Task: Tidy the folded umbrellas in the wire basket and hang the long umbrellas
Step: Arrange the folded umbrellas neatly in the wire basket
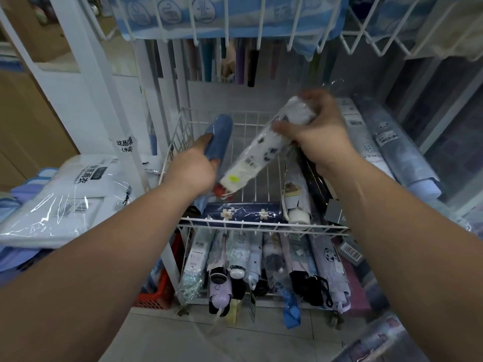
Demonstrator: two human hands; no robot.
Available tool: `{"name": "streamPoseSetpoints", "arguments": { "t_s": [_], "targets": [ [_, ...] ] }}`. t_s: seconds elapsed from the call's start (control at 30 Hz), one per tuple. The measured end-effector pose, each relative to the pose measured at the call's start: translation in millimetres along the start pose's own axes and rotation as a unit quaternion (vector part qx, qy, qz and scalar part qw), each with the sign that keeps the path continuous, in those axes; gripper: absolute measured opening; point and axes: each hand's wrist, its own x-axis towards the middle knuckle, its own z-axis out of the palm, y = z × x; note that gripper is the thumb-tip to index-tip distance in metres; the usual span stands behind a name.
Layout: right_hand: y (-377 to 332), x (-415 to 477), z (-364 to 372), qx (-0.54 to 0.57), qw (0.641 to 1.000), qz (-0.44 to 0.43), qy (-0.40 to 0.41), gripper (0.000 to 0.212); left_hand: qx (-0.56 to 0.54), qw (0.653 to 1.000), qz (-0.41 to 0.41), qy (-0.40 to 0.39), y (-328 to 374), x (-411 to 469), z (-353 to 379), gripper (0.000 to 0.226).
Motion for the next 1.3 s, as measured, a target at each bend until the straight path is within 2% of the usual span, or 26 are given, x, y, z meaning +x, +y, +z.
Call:
{"name": "streamPoseSetpoints", "arguments": {
  "t_s": [0.03,0.1,0.23,0.3,0.4,0.53,0.6,0.7,0.77,0.83,0.93,1.07,1.13,1.3],
  "targets": [
    [-2,1,-2,0.026,0.999,-0.004,0.043,0.076,-0.013,1.000,-0.019,-0.001,0,2,5,0.059],
    [-5,2,-4,0.045,0.996,-0.009,0.079,0.084,-0.050,0.996,-0.076,-0.006,0,6,15,0.057],
    [0,-3,6,0.058,0.997,0.003,0.057,0.106,-0.091,0.987,-0.136,-0.003,-1,16,22,0.052],
    [4,-8,14,0.067,0.997,0.003,0.049,0.102,-0.103,0.984,-0.148,0.009,0,21,22,0.053],
    [10,-13,23,0.050,0.997,0.011,0.056,0.098,-0.080,0.986,-0.144,0.027,3,24,23,0.047],
    [25,-17,44,0.001,0.998,0.059,-0.009,0.109,-0.052,0.989,-0.133,0.024,0,24,23,0.043],
    [31,-16,54,-0.016,0.997,0.080,-0.004,0.107,-0.018,0.992,-0.119,-0.031,0,20,18,0.055],
    [29,-3,62,-0.026,0.995,0.100,-0.002,0.107,0.035,0.988,-0.093,-0.121,-2,8,8,0.089],
    [25,8,66,-0.062,0.992,0.106,-0.025,0.107,0.046,0.986,-0.076,-0.145,-9,1,6,0.098],
    [21,17,68,-0.111,0.987,0.107,-0.055,0.104,0.053,0.988,-0.056,-0.134,-16,-6,4,0.097],
    [17,24,73,-0.178,0.976,0.095,-0.078,0.095,0.077,0.993,-0.019,-0.087,-20,-14,5,0.083],
    [24,19,86,-0.196,0.974,0.084,-0.071,0.086,0.104,0.993,-0.017,-0.047,-18,-17,10,0.067],
    [30,11,95,-0.201,0.970,0.095,-0.098,0.085,0.107,0.991,-0.040,-0.069,-19,-14,12,0.070],
    [40,-7,110,-0.190,0.956,0.116,-0.190,0.101,0.121,0.974,-0.079,-0.175,-22,-8,4,0.079]
  ]
}}
